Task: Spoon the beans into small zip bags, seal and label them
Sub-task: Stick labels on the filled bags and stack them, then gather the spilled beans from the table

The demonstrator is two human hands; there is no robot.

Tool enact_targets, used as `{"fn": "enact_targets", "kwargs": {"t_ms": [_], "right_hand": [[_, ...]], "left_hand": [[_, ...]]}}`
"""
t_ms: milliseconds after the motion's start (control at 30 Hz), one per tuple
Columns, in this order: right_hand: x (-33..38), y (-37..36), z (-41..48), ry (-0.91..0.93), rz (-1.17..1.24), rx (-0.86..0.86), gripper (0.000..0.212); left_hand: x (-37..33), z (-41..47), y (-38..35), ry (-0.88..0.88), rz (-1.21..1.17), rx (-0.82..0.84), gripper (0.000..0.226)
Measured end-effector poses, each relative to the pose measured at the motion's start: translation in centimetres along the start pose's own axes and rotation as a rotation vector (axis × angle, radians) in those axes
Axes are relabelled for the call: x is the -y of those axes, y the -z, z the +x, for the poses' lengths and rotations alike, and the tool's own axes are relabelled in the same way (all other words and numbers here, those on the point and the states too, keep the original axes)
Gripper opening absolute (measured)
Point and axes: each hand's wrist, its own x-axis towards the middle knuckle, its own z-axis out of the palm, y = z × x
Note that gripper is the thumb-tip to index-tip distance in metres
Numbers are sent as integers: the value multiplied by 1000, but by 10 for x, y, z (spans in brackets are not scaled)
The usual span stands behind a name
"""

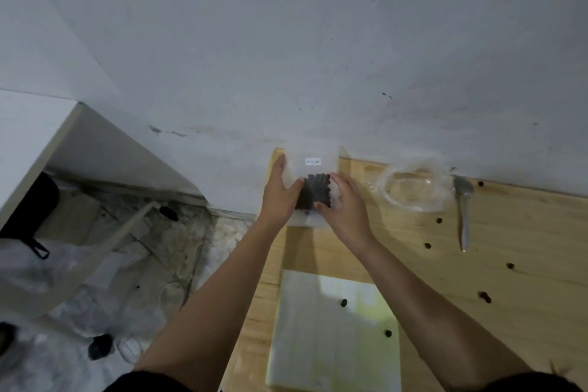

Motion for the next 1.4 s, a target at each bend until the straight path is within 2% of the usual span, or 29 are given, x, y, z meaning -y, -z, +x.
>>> {"fn": "enact_targets", "kwargs": {"t_ms": [100,233,333,433,567,767,967,1100,1300,1400], "right_hand": [[-4,-5,5,-8,-83,30,65],[-6,-7,8,-24,-78,36,66],[-6,-5,9,-35,-69,-4,66],[-6,-4,7,-56,-25,-39,65],[-9,-4,-1,-88,34,-69,59],[-16,-11,-6,-199,132,-13,60],[-16,-11,1,-185,171,-3,59],[-18,-10,-1,-176,182,16,60],[-19,2,-10,-171,162,45,65],[-15,9,-20,-143,139,5,60]], "left_hand": [[1,5,-2,41,47,53,68],[-1,8,-3,57,53,95,69],[-2,8,-4,14,32,109,57],[8,12,-5,11,42,50,42],[13,4,-7,89,40,-89,59],[17,-8,-17,163,-119,-54,62],[19,-3,-18,96,-152,-18,61],[23,-1,-18,40,-114,-17,51],[17,-6,-18,31,17,-46,62],[13,-15,-13,34,128,-106,64]]}}
